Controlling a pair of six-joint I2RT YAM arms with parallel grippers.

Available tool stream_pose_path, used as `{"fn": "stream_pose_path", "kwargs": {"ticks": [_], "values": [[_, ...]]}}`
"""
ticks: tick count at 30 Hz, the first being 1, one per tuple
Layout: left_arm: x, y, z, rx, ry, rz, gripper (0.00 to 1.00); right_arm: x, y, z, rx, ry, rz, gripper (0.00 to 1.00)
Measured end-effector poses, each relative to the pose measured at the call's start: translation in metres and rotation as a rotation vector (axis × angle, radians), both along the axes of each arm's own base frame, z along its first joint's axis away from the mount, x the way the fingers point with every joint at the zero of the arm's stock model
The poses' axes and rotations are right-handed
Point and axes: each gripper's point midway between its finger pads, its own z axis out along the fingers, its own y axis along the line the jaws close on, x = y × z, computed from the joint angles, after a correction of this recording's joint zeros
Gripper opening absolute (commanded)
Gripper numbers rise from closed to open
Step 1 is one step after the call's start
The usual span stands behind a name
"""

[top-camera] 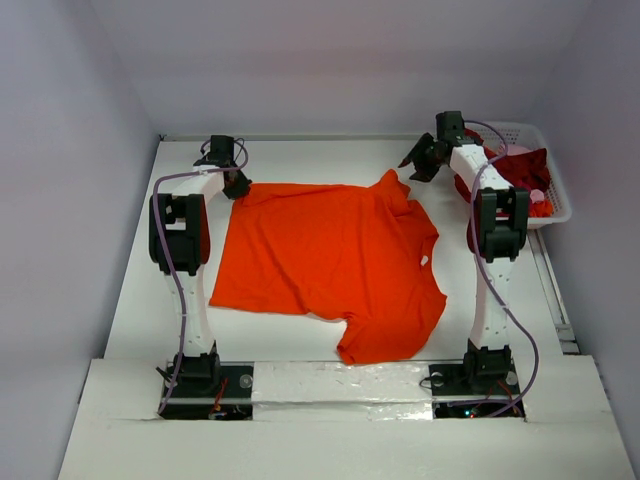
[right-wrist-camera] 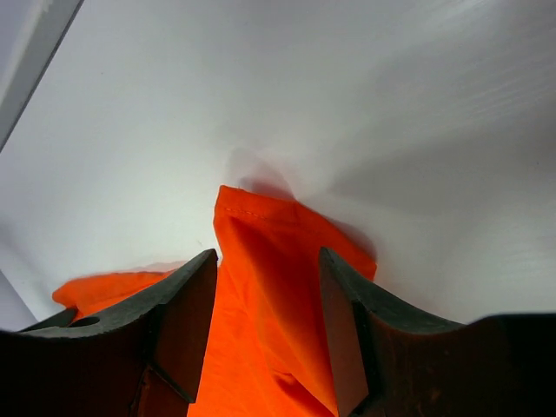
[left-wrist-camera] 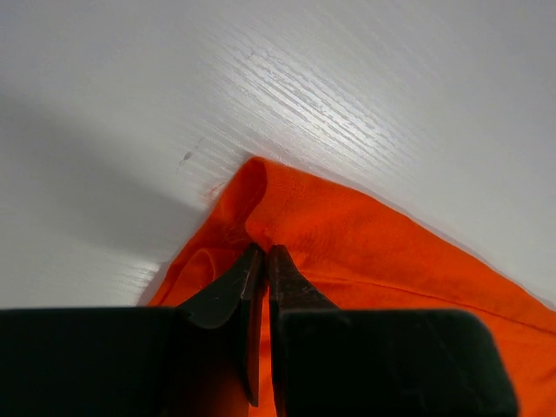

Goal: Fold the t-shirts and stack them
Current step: Grap the side of the flattened tshirt furthest away from the robot with both arms

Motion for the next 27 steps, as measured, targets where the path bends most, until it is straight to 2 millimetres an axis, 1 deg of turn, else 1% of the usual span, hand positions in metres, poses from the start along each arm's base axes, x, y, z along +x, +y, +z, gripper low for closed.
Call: {"fn": "stream_pose_path", "kwargs": {"ticks": [4,8,15,19,23,27], "values": [[0.0,0.0,0.001,0.0,-0.001,0.0,0.0,-0.003,-0.001,-0.005,0.003,0.03,-0.025,0.55],[0.002,0.0,0.003,0.0,-0.005,0.0,0.0,-0.014,-0.003,-0.021,0.002,0.075,-0.047,0.55],[0.001,0.0,0.003,-0.002,-0.004,-0.002,0.0,-0.018,0.0,-0.026,0.008,0.095,-0.062,0.54],[0.001,0.0,0.003,-0.002,-0.003,-0.002,0.0,-0.025,0.0,-0.037,0.011,0.13,-0.075,0.54],[0.001,0.0,0.003,-0.002,-0.002,-0.001,0.0,-0.028,-0.003,-0.037,0.005,0.136,-0.098,0.54],[0.001,0.001,0.003,-0.002,-0.002,0.001,0.0,-0.036,-0.006,-0.034,-0.013,0.143,-0.112,0.54]]}}
